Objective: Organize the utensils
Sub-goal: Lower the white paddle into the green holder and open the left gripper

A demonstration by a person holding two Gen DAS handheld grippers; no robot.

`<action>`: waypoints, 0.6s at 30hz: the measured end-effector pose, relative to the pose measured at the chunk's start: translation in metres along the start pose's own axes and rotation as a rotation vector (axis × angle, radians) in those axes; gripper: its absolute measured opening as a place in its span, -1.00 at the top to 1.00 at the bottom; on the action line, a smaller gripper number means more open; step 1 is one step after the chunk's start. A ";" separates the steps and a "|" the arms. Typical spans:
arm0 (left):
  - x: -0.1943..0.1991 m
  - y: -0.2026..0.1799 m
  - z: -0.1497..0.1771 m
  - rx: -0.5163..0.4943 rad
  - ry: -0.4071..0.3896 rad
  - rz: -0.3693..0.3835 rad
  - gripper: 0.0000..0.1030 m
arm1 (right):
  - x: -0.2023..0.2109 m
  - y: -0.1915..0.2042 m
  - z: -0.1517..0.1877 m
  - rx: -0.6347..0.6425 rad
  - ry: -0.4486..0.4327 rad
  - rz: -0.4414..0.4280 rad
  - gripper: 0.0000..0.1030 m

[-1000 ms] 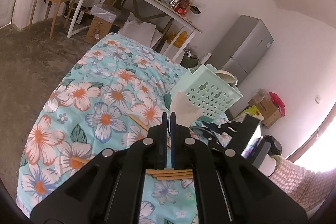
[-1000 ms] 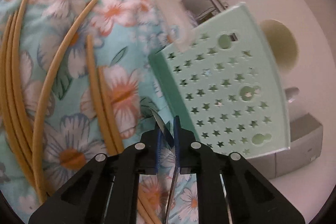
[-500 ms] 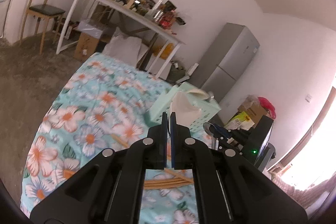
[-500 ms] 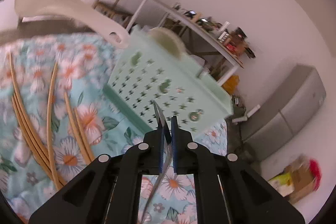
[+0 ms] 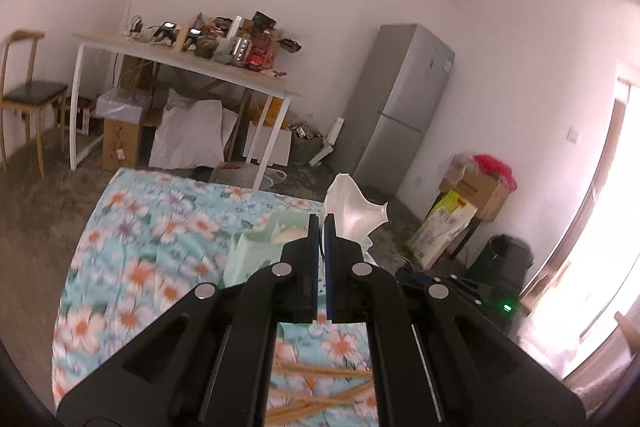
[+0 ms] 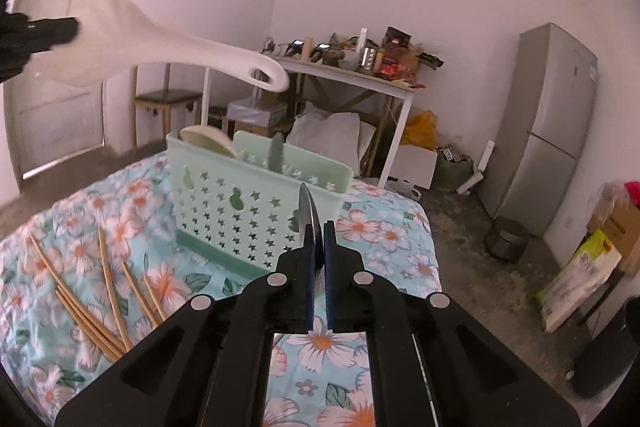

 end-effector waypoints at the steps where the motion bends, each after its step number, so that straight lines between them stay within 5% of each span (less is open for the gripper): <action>1: -0.006 -0.003 -0.003 -0.012 0.012 -0.005 0.97 | 0.001 -0.003 0.000 -0.015 -0.006 -0.003 0.92; 12: -0.095 -0.035 -0.015 -0.211 0.261 -0.125 0.97 | -0.003 -0.020 0.001 -0.095 -0.026 -0.029 0.92; 18: -0.132 -0.039 -0.020 -0.218 0.292 -0.135 0.95 | -0.004 -0.028 0.001 -0.133 -0.027 -0.035 0.92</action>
Point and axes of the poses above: each gripper's, at about its wrist camera, not at the fingertips, and x roughly against the way its jaws point, y to its left, z to its underside, the point moved 5 cm from there along -x, roughly the way its jaws point, and after that the axes turned 8 degrees about -x, right-handed, at the moved point
